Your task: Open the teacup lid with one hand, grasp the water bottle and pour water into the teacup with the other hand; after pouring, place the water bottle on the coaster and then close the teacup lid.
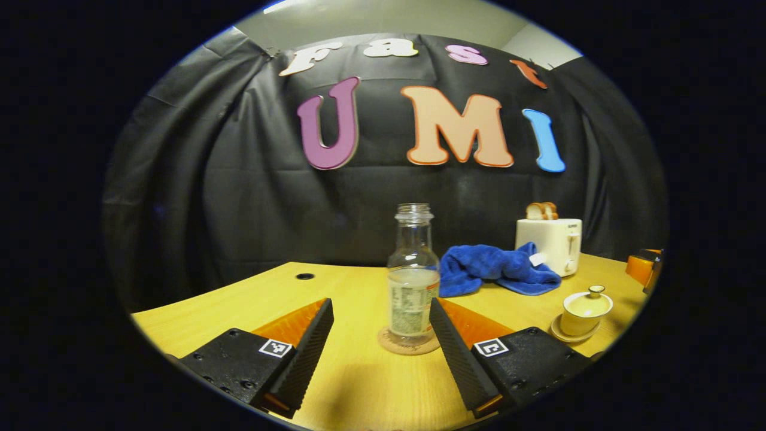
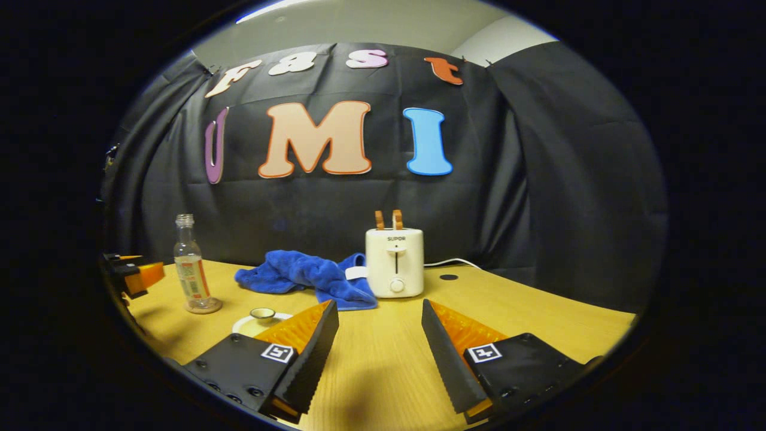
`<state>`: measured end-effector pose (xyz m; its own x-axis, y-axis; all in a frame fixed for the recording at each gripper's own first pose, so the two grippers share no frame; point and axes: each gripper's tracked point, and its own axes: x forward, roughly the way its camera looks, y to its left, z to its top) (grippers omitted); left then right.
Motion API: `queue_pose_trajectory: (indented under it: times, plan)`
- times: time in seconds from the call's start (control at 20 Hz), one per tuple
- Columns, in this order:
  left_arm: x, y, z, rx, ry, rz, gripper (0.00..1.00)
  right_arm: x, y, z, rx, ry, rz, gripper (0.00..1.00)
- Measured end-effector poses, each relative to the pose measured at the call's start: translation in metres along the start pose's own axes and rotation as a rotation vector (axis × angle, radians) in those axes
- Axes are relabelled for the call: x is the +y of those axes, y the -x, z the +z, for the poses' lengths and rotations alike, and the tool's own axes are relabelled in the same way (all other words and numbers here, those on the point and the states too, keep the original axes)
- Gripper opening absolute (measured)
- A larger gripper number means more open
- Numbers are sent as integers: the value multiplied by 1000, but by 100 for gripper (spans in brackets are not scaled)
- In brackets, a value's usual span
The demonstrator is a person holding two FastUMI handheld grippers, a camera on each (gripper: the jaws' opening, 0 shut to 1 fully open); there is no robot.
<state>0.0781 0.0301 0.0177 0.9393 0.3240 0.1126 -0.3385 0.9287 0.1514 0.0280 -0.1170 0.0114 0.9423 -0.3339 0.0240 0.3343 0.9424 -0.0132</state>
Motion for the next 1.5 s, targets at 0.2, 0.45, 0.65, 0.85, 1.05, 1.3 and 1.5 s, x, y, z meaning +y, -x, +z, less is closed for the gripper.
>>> queue_pose_trajectory:
  times: [0.2,0.45,0.65,0.85,1.05,1.3,1.5]
  plan:
    - [18,22,1,1,-2,117,94,-11,2,1,-1,2,-63,89]
    - [13,31,1,-1,-2,87,93,-20,8,3,-4,4,-100,89]
    - [15,34,1,0,-2,101,94,-25,9,2,-4,5,-122,89]
    - [14,33,1,0,-1,96,94,-25,10,2,-4,5,-122,89]
    - [13,33,1,-1,-1,91,94,-25,9,3,-4,5,-122,89]
    - [12,33,0,0,-1,90,94,-25,9,3,-4,5,-121,89]
    - [13,32,0,-1,0,89,94,-25,9,2,-4,4,-121,89]
